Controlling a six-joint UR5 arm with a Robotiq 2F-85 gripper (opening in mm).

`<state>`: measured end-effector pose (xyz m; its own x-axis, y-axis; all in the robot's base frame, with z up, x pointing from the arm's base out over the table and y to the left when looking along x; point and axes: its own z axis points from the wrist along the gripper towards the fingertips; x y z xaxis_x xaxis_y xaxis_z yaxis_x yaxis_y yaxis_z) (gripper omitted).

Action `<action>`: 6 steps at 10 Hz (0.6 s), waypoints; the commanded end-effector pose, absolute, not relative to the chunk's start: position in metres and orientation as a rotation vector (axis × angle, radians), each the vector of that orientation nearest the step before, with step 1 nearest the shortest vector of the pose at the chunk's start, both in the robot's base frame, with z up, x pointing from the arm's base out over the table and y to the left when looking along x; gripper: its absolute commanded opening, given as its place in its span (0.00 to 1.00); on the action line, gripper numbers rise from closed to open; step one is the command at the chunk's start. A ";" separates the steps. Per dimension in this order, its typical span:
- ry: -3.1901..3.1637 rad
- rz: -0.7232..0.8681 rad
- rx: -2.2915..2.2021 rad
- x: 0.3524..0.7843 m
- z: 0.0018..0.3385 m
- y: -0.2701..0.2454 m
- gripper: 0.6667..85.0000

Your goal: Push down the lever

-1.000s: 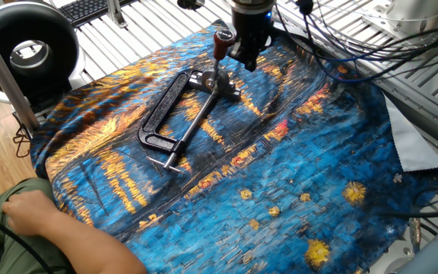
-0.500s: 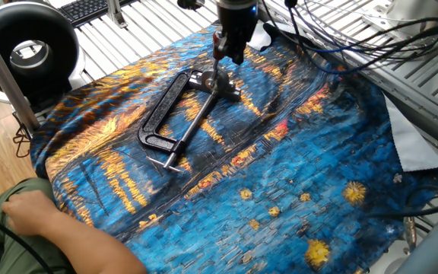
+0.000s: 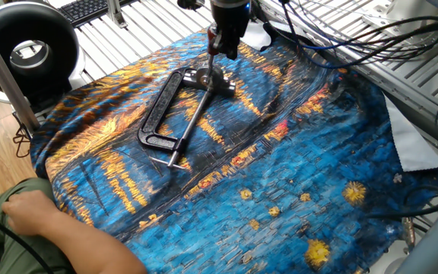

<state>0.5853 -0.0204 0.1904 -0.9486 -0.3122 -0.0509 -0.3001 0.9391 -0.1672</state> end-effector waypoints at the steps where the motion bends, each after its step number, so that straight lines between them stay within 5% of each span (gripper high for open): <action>1: 2.989 -0.238 -0.551 0.596 0.191 -0.016 0.00; 6: 2.900 -0.373 -0.777 0.593 0.197 -0.048 0.00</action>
